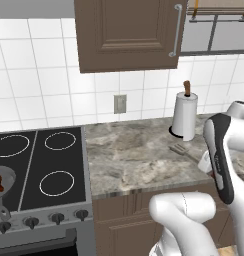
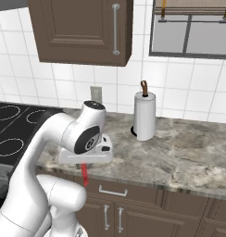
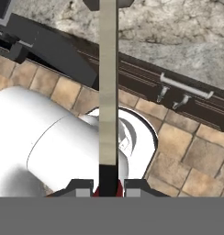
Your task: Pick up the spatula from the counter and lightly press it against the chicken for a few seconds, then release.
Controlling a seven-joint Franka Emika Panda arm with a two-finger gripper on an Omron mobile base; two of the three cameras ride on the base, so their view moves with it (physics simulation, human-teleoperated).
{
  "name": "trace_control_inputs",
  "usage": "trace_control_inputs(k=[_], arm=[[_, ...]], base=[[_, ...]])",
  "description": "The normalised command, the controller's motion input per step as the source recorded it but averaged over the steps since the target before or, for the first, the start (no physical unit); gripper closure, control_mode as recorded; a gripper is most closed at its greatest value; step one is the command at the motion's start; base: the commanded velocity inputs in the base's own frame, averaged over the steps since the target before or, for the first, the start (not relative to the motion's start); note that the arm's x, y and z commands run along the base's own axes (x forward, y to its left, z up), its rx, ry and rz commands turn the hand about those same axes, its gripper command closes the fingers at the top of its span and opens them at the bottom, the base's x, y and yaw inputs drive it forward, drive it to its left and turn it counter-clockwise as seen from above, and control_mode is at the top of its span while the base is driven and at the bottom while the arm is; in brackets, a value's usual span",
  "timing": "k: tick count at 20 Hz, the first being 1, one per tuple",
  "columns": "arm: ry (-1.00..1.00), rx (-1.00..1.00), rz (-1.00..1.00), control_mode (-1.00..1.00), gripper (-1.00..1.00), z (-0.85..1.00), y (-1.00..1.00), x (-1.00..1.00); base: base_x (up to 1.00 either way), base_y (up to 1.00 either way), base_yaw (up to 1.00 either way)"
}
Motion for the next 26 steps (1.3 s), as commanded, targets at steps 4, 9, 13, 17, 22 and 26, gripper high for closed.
trace_control_inputs(k=[4,9,13,17,22,26], arm=[[-0.02,0.00,0.00,-1.00,1.00,0.27,0.00,-0.31],[-0.03,0.00,0.00,-1.00,1.00,0.29,0.00,-0.30],[-0.03,0.00,0.00,-1.00,1.00,0.33,0.00,-0.30],[-0.04,0.00,0.00,-1.00,1.00,0.33,0.00,-0.35],[-0.01,0.00,0.00,-1.00,1.00,0.31,0.00,-0.29],[0.00,0.00,0.00,-1.00,1.00,0.32,0.00,-0.25]], base=[[0.00,0.00,0.00],[0.00,0.00,0.00],[0.00,0.00,0.00],[0.00,0.00,0.00],[0.00,0.00,0.00],[0.00,0.00,0.00]])
